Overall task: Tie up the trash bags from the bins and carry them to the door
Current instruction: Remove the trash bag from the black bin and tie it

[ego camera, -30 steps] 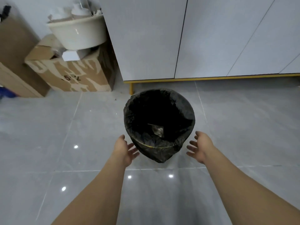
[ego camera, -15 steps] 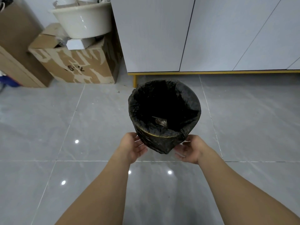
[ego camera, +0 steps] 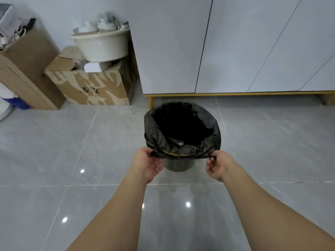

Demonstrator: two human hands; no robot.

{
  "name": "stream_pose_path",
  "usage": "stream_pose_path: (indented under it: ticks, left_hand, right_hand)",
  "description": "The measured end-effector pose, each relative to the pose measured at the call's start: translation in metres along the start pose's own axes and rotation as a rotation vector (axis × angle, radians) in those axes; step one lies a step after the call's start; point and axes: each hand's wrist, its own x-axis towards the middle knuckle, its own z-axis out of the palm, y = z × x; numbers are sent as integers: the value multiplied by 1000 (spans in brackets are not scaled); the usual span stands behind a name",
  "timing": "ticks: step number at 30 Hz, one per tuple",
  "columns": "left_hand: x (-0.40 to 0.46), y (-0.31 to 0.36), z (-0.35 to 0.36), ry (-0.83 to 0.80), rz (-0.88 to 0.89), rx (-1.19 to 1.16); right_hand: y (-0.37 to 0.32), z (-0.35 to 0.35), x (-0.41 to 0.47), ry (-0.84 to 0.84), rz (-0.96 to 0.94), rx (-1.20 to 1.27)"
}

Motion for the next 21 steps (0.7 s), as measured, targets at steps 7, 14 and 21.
stream_pose_path:
  ticks: [7,14,21]
  left_hand:
    - [-17,43,32,154,237,280]
    - [-27,99,47,6,448,431]
    - [-24,127,49,-38,565,83]
  right_hand:
    - [-35,7,-30,213,-422,-214]
    - [-79,37,-57,68,-684,-205]
    - [-110,52,-68,-154,-459,206]
